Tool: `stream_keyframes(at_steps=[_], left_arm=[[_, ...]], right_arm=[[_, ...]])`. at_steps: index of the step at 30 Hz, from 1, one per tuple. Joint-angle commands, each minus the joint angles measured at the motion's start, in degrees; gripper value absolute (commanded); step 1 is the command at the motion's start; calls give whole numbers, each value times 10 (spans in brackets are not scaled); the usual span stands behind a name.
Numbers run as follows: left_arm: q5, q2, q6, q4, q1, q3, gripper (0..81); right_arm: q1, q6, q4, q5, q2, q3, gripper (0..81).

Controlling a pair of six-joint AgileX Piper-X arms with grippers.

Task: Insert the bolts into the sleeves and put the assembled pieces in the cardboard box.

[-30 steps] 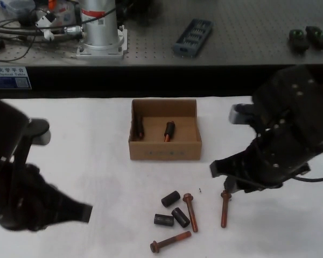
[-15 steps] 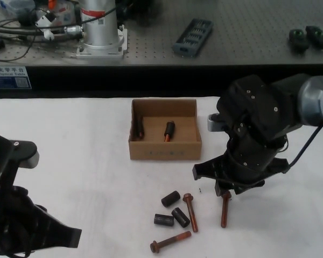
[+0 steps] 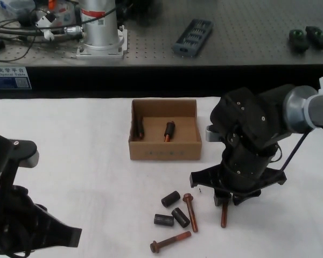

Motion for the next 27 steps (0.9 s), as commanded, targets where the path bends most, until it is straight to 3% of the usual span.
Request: stream_keyframes(at_steps=[1,3,6,9,12,19,27], left_arm=[[-4,-3,2,4,2,1,6],[13,-3,27,4,2,1,6],[97,-2,161,4,2,1,6],[112,1,273,3,2,1,6],[116,9,324,-7,-1,1,15],[135,58,391,-60,-33,-5,302],[75,148,458,-40,-80,-61,253]], right_arm=[[11,15,-10,-16,17,-2,232],[17,15,-10,-16,17,-2,145],[26,15,-10,-27,17,-2,4],[30,14,-9,-27,14,-2,36],[30,11,-7,-27,5,-2,36],[30,-70,9,-4,-66,2,36],[28,-96,-21,29,-211,74,36]])
